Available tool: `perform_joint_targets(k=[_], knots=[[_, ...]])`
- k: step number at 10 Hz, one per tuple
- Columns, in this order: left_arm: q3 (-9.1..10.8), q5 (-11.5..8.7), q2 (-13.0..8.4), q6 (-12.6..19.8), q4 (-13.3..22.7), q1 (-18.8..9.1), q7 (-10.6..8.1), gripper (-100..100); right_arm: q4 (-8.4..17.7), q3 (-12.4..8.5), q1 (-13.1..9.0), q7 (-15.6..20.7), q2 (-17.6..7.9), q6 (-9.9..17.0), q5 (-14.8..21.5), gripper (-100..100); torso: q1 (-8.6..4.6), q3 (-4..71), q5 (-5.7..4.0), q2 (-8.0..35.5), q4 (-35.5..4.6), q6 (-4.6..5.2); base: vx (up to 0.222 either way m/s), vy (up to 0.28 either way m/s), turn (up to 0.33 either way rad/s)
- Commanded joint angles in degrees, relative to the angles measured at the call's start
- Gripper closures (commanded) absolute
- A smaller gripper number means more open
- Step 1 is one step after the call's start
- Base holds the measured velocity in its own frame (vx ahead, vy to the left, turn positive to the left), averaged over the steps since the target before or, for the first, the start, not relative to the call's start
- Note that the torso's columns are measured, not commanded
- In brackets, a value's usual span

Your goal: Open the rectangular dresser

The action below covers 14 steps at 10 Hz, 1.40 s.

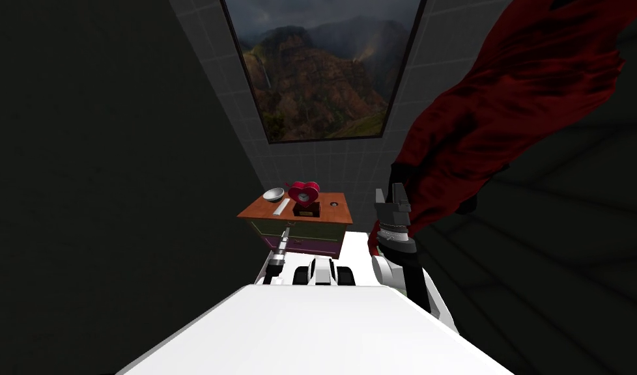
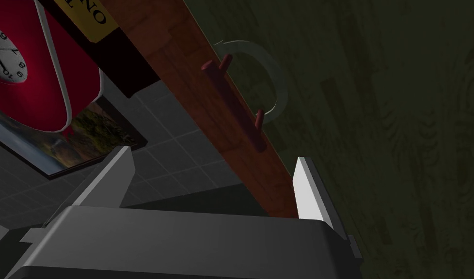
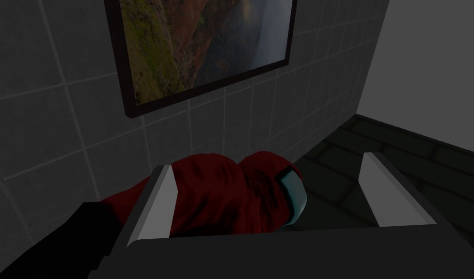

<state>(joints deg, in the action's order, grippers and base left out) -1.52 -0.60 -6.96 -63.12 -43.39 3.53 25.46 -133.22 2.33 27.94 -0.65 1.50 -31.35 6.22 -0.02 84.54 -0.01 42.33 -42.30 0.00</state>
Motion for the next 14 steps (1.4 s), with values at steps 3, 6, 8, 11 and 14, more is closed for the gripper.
perform_joint_targets(k=[3, 6, 8, 11, 14], knots=[[-0.51, 0.27, 0.75, -3.44, 6.35, -0.95, 0.76, -100, 0.0, 0.0, 0.0, 0.0, 0.0, 0.0, 0.0, 0, 0.0, 0.03, 0.0, -0.04, 0.01, 0.0, 0.036, 0.014, -0.045], [-0.62, 0.32, 1.07, -4.62, 8.42, -1.38, 0.98, -100, 0.0, 0.0, 0.0, 0.0, 0.0, 0.0, 0.0, 0, 0.02, 0.05, 0.01, -0.07, 0.02, 0.0, 0.042, 0.015, -0.03], [-0.21, 0.21, 0.43, -2.14, 7.89, -3.48, 0.32, -100, 0.0, 0.0, 0.0, 0.0, 0.0, 0.0, 0.0, 0, -0.06, -0.03, -0.02, 0.05, -0.02, 0.0, 0.005, -0.02, 0.01], [-0.39, 0.26, 0.71, -3.28, 8.2, -2.61, 0.62, 100, 0.0, 0.0, 0.0, 0.0, 0.0, 0.0, 0.0, 0, 0.06, 0.03, 0.02, -0.03, 0.02, -0.01, 0.0, -0.011, -0.002], [-0.47, 0.24, 0.88, -4.6, 9.26, -2.31, 0.8, 100, 0.0, 0.0, 0.0, 0.0, 0.0, 0.0, 0.0, 0, 0.07, 0.03, 0.02, -0.04, 0.01, -0.01, -0.004, 0.026, -0.006]])
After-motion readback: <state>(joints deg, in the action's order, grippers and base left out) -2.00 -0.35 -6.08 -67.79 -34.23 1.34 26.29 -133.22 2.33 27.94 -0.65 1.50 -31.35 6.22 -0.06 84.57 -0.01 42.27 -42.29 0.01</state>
